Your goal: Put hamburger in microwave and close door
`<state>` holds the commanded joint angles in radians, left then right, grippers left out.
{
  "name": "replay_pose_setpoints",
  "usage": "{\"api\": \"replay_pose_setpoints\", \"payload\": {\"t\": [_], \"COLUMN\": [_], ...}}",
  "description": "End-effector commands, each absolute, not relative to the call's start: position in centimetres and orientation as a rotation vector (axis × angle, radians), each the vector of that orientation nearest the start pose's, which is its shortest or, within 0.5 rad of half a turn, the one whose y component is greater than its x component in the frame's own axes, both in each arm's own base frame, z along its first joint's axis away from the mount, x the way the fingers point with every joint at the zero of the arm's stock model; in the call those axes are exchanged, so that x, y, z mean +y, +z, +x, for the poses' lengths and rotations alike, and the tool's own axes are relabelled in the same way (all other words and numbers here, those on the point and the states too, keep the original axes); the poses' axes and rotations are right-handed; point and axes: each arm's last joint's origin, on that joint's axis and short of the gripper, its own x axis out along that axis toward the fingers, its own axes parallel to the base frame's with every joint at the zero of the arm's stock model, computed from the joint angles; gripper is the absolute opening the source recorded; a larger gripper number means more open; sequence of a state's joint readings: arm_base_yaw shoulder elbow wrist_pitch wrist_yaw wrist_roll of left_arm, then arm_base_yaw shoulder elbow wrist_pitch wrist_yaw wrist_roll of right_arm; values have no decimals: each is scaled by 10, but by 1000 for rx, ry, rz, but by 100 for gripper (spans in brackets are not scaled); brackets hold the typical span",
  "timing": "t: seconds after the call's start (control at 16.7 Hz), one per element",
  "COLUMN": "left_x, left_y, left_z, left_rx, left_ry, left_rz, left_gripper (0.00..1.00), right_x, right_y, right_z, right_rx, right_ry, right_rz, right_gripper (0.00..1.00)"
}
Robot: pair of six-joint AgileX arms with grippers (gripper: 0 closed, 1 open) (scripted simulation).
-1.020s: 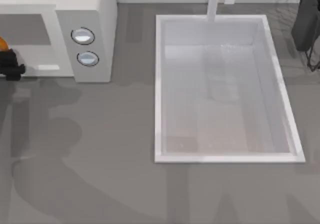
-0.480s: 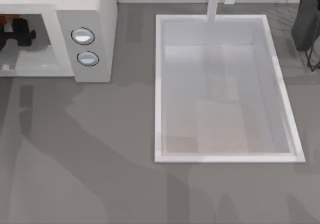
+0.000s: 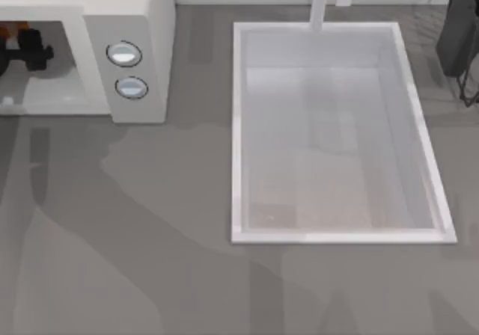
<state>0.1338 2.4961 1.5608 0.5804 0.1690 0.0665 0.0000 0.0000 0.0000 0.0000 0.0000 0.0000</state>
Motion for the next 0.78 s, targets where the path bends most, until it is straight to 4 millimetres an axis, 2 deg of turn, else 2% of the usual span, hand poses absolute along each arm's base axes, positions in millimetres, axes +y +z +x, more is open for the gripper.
{"api": "replay_pose_setpoints", "payload": {"t": [0.12, 0.78], "left_x": [71, 71], "left_y": [62, 62], "left_z": [518, 518], "left_rx": [349, 349], "left_ry": [-20, -20], "left_rz": [3, 3], "left_gripper": [0, 83], "right_x": [-1, -1], "right_y": [160, 160], "right_z": [106, 106], "right_rx": [0, 0], "right_ry": [0, 0], "right_rz": [0, 0], "right_gripper": [100, 100]}}
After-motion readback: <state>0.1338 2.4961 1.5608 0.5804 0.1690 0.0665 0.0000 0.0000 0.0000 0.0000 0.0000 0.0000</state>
